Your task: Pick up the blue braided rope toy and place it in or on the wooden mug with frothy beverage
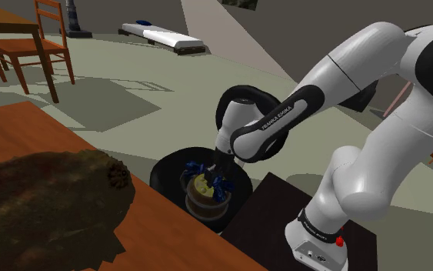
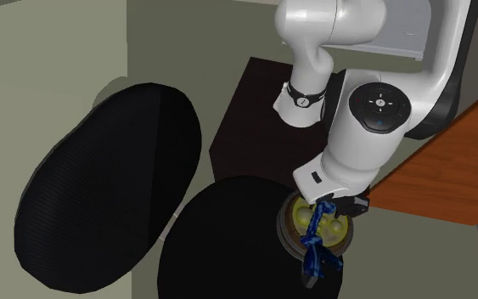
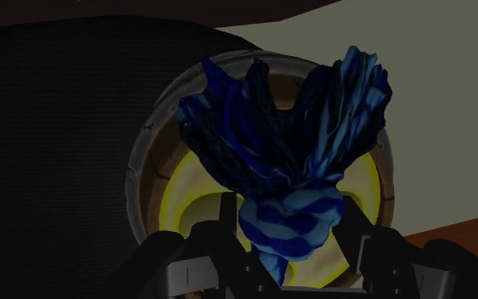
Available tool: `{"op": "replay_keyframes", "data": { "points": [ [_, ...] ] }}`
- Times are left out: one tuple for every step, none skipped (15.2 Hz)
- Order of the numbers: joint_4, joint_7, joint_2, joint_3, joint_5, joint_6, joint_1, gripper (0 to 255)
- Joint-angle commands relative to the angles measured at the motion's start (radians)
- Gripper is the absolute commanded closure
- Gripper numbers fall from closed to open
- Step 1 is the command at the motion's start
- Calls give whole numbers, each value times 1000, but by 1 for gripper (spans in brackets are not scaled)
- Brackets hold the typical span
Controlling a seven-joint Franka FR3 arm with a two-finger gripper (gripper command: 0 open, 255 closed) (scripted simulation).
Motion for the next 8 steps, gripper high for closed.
{"op": "replay_keyframes", "data": {
  "points": [
    [0,-1,2,-1,0,1,0,255],
    [0,-1,2,0,0,1,0,255],
    [0,-1,2,0,0,1,0,255],
    [-1,-1,2,0,0,2,0,0],
    [-1,-1,2,0,0,2,0,0],
    [-1,-1,2,0,0,2,0,0],
    [-1,-1,2,0,0,2,0,0],
    [-1,-1,2,0,0,2,0,0]
  ]
}}
